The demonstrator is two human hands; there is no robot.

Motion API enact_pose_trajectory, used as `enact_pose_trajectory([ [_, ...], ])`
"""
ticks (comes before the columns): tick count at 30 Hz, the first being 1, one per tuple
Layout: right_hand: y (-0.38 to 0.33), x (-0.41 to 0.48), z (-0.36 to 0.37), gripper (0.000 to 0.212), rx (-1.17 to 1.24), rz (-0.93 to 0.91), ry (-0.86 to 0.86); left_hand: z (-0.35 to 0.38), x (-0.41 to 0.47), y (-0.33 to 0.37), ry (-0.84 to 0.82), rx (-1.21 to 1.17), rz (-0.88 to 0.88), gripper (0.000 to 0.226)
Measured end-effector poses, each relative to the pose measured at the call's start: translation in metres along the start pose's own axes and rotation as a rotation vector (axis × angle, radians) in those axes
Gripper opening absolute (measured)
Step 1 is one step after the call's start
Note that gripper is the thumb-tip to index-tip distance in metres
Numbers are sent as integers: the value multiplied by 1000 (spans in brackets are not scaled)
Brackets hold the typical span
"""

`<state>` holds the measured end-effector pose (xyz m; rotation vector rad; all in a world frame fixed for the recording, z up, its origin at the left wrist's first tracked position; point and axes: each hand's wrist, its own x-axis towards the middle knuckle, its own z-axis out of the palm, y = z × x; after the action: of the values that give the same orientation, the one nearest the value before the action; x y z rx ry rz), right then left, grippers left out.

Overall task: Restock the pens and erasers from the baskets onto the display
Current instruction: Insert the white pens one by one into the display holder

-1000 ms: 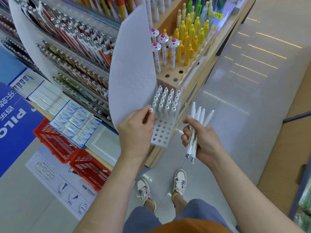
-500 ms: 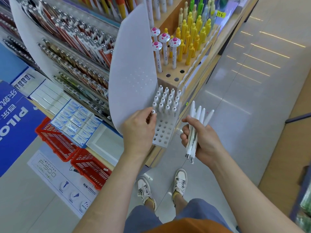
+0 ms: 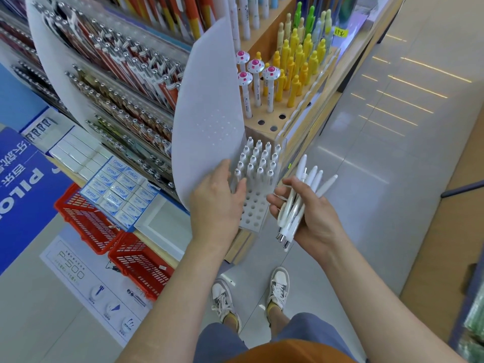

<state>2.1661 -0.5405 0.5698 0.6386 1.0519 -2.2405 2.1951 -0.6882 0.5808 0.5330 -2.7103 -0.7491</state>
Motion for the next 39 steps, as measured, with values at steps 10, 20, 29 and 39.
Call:
enact_pose_trajectory([
  [10, 4, -12, 20, 18, -36, -99, -37, -16, -33, 28, -472, -735, -506, 15],
  [20, -15, -9, 0, 16, -263, -234, 79, -58, -26, 3, -144, -600, -205, 23],
  [29, -8, -12, -4, 11, -470, -214, -121, -74, -23, 15, 10, -631, -201, 24],
  [39, -7, -6, -19, 17, -274, -92, 98, -55, -17, 6, 94, -55, 196, 13],
])
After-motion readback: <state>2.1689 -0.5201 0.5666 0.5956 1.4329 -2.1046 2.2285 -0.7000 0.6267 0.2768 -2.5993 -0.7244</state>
